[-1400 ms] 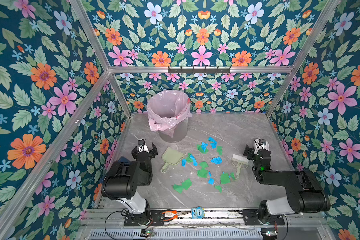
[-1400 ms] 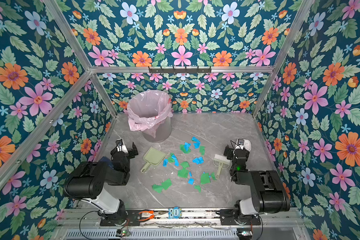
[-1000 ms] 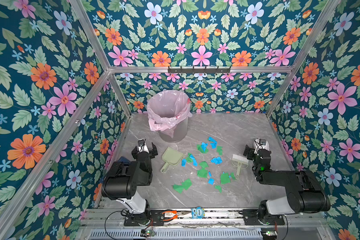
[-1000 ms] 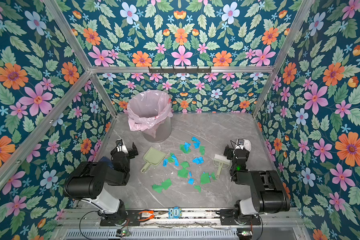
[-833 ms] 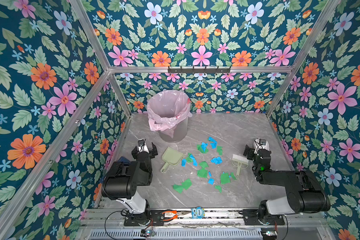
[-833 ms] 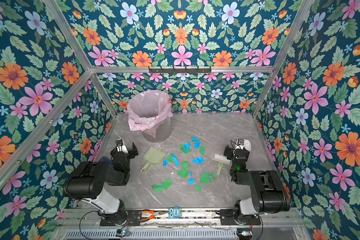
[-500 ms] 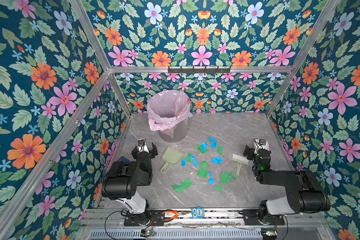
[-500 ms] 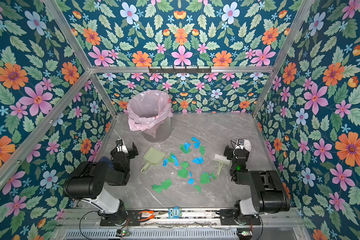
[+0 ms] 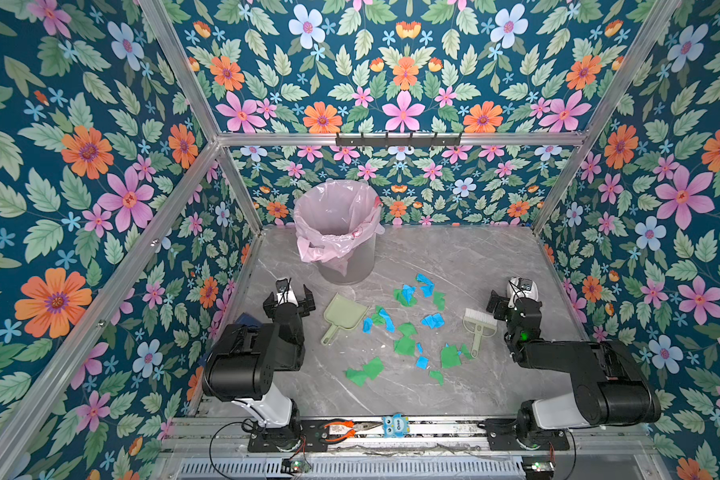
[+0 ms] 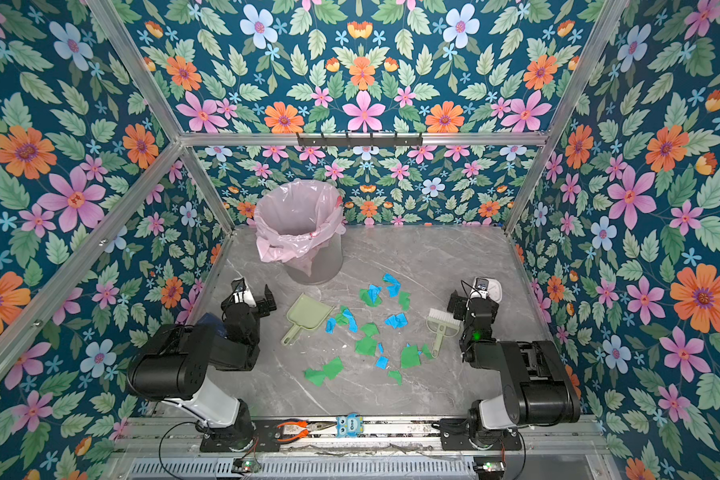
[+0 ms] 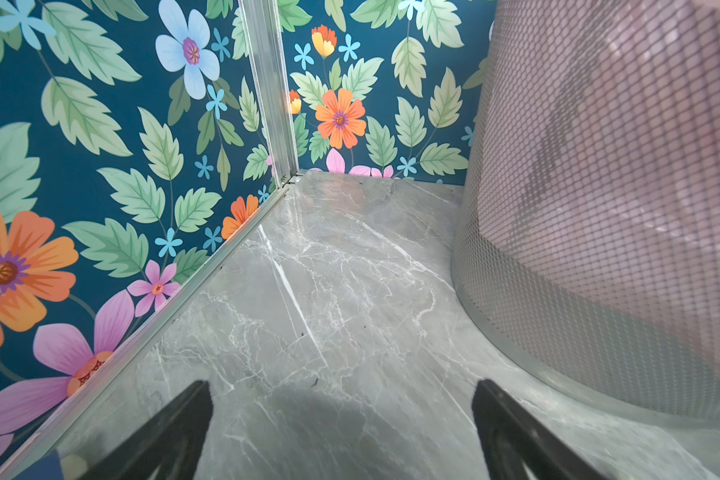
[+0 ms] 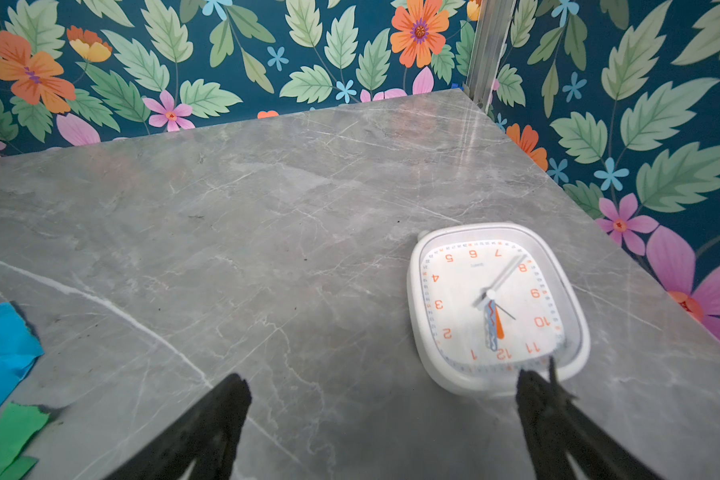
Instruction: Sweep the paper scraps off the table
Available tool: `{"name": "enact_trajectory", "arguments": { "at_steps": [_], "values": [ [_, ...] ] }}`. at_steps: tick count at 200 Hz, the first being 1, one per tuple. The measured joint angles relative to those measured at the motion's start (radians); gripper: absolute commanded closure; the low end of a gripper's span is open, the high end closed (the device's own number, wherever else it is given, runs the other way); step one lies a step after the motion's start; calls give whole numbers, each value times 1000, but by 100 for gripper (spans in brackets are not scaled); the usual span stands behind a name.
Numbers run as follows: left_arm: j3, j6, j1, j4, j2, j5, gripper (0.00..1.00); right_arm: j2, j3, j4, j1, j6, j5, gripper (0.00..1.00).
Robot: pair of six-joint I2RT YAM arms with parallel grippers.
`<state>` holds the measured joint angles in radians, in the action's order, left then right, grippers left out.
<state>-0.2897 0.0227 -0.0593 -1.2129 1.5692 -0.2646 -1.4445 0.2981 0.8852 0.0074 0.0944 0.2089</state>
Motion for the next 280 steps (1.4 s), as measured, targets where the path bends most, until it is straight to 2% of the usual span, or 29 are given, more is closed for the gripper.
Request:
{"name": "enact_trajectory", "arguments": {
  "at_steps": [27, 56, 67, 81, 107, 127, 145, 158, 180, 203, 237, 280],
  "values": [
    [-83, -2, -8, 134, -112, -8, 0, 30, 42, -64, -3, -3, -27, 2],
    [-61, -4, -14, 209, -197, -30, 0, 98, 191, -255, 14, -21, -32, 1],
    [-51, -1, -16, 249, -257, -57, 0, 121, 214, -306, 25, -19, -4, 1],
    [-77, 27, -15, 315, -324, -107, 0, 135, 272, -453, 28, 24, 30, 1],
    [-238, 139, -14, 585, -398, -209, 0, 152, 425, -690, 60, 96, 81, 3],
    [-348, 229, -14, 799, -412, -221, 2, 194, 514, -863, 89, 149, 82, 11],
    [-352, 292, -18, 967, -463, -158, 2, 244, 565, -1014, 96, 220, 80, 18],
    [-335, 322, -32, 1065, -518, -95, 2, 270, 600, -1132, 109, 273, 38, 20],
    [-315, 367, -96, 1187, -623, 20, 2, 309, 636, -1314, 118, 349, -14, 23],
    [-330, 401, -181, 1289, -657, 107, 3, 348, 628, -1457, 121, 415, -66, 30],
    [-361, 472, -312, 1347, -595, 208, 5, 329, 577, -1593, 139, 486, -131, 43],
    [-432, 515, -471, 1286, -422, 251, 4, 256, 553, -1617, 203, 552, -176, 45]
  ]
}}
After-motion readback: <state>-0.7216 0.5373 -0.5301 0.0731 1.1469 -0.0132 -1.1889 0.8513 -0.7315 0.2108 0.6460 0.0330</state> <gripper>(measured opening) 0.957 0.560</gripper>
